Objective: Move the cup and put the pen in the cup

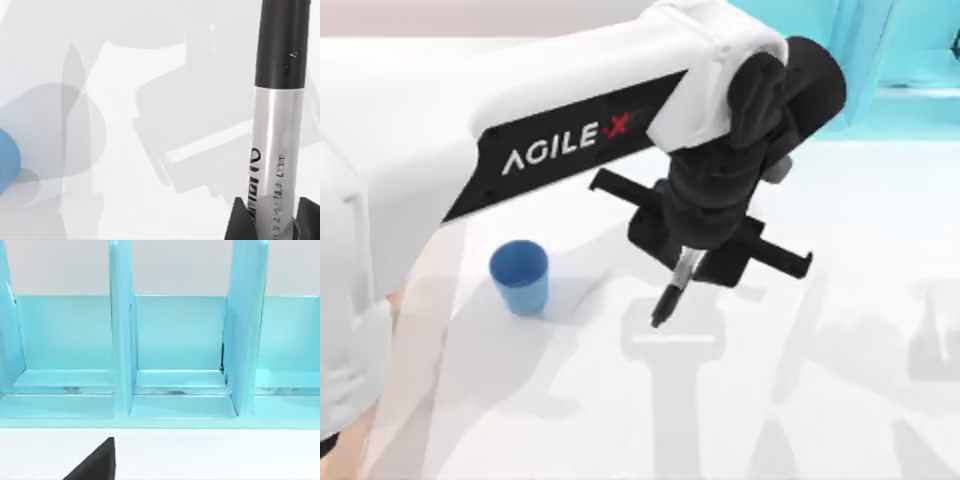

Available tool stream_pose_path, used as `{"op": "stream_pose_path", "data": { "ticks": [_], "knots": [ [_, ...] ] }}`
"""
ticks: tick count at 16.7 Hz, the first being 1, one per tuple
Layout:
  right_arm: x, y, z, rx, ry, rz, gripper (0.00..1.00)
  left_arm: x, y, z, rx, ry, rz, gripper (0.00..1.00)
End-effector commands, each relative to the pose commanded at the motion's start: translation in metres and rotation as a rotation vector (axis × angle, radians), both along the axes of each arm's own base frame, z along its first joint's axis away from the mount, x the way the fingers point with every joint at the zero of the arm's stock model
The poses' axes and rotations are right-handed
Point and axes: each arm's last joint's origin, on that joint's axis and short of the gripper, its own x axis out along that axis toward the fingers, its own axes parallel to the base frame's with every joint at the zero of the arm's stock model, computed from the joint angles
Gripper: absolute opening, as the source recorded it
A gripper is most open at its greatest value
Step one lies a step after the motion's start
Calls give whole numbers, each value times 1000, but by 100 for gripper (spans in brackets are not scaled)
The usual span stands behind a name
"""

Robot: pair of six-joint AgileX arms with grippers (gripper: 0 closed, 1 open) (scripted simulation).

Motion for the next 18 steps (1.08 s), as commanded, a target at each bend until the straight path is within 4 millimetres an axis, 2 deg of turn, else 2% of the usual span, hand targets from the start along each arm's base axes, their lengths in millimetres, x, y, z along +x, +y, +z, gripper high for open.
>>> {"op": "stream_pose_path", "data": {
  "ticks": [5, 9, 13, 18],
  "knots": [
    [0, 0, 0, 0, 0, 0, 100, 1, 3, -1, -24, -32, -8, 0],
    [0, 0, 0, 0, 0, 0, 100, 0, 16, -10, -98, -135, -24, 0],
    [0, 0, 0, 0, 0, 0, 100, -1, 41, -25, -210, -293, -25, 0],
    [0, 0, 0, 0, 0, 0, 100, -13, 88, -42, -376, -558, -11, 0]
  ]
}}
